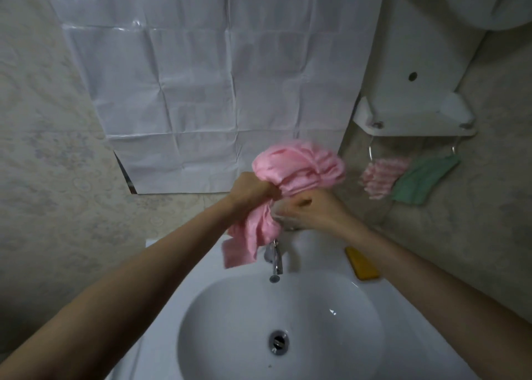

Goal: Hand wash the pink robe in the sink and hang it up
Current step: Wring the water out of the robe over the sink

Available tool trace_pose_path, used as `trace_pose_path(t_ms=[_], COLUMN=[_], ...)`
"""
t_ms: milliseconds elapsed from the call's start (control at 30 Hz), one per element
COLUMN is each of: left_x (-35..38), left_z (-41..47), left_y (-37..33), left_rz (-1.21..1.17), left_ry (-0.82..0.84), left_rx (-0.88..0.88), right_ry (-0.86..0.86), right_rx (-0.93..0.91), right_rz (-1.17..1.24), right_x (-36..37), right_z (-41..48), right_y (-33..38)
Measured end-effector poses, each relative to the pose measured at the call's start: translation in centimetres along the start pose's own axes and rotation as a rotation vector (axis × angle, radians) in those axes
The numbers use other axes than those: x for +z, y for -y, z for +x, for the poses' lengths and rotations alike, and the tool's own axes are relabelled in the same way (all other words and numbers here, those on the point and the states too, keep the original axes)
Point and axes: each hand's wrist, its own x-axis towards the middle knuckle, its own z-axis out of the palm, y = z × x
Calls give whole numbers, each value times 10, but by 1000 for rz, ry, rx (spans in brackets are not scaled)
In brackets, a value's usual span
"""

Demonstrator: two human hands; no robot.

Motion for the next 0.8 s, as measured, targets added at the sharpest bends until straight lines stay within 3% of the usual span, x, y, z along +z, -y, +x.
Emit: trace_pose_path(t_ms=[67, 100, 133, 200, 267, 400, 467, 533, 667, 800], left_x=[-4, -4, -4, -1, 6, 12, 12, 13, 19, 24], left_z=[6, 8, 6, 4, 1, -1, -5, -7, -4, 0], left_y=[5, 5, 3, 3, 0, -6, -9, -8, 4, 14], left_rz=[337, 516, 669, 877, 940, 958, 992, 1015, 1117, 1192], left_ry=[49, 79, 92, 98, 139, 231, 272, 286, 227, 179], left_rx=[82, 99, 118, 197, 240, 283, 345, 389, 415, 467], right_ry=[-442, -589, -617, -394, -220, -90, -95, -137, -206, -221], right_rx=[-265, -432, -538, -548, -442, -254, -259, -229, -103, -20], right_rz=[-473, -581, -626, -711, -757, -350, -111, -77, -352, -479], right_x=[2, 4, 8, 14, 19, 28, 30, 33, 42, 46], right_z=[-3, -5, -4, 10, 22, 25, 22, 22, 27, 32], right_y=[-10, -11, -11, -16, -20, -29, -35, -41, -42, -43])
